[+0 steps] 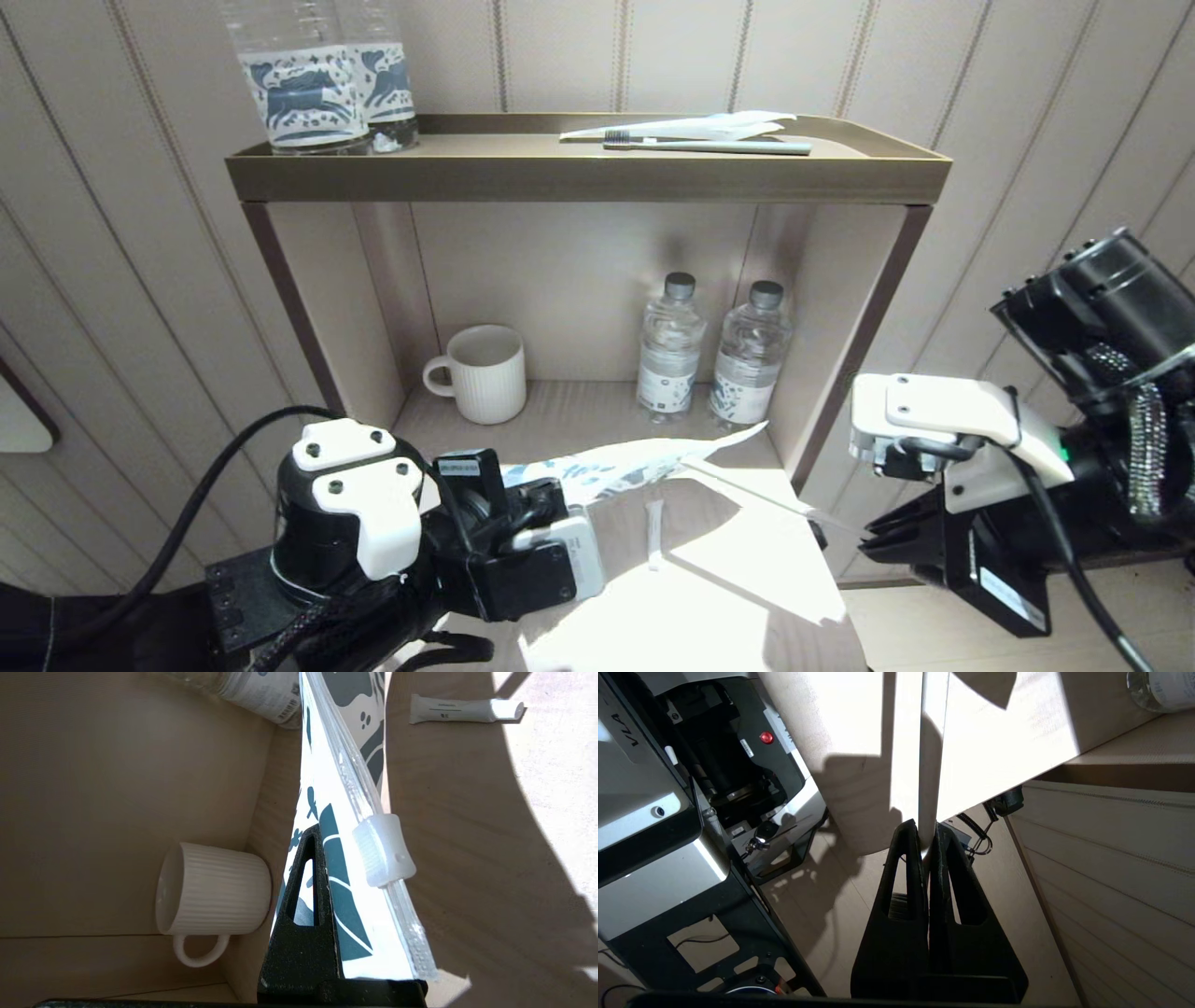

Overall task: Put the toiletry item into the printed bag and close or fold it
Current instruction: Place the toothbrush in the storage bag

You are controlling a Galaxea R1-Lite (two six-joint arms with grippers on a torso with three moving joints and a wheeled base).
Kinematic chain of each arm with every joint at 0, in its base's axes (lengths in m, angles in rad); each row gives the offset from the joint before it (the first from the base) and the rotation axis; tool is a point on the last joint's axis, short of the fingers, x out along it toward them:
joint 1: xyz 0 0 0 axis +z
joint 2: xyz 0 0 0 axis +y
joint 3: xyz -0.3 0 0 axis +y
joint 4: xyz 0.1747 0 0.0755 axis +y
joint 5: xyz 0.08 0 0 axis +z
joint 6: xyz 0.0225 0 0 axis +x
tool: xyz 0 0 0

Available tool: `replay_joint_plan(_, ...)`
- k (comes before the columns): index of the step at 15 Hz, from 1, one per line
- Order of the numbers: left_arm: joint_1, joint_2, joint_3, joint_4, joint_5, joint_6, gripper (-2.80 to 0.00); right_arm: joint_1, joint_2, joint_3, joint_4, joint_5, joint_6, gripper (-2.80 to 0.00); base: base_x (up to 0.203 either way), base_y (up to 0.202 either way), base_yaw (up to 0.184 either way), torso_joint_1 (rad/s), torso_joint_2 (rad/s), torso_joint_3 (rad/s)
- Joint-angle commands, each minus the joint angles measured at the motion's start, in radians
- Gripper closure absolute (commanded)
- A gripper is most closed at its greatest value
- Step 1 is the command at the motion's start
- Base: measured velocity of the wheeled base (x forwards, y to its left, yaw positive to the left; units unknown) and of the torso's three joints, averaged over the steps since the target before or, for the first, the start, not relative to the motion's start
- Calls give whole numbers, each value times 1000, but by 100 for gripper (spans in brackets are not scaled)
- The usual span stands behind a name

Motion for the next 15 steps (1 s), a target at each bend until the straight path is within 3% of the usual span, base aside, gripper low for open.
replay_joint_plan(1, -2, 43, 0, -20, 2, 5, 0, 15, -20, 22, 4, 2, -3, 0, 0, 0, 0, 0, 0, 0)
replay_joint_plan(4, -2, 83, 0, -78, 2, 5, 0, 34, -34, 47, 2, 0, -3, 0, 0, 0, 0, 0, 0, 0)
replay_joint_plan(15, -24, 82, 7, -84, 5, 4, 0, 28, 20, 58, -1, 0, -3, 0, 0, 0, 0, 0, 0, 0)
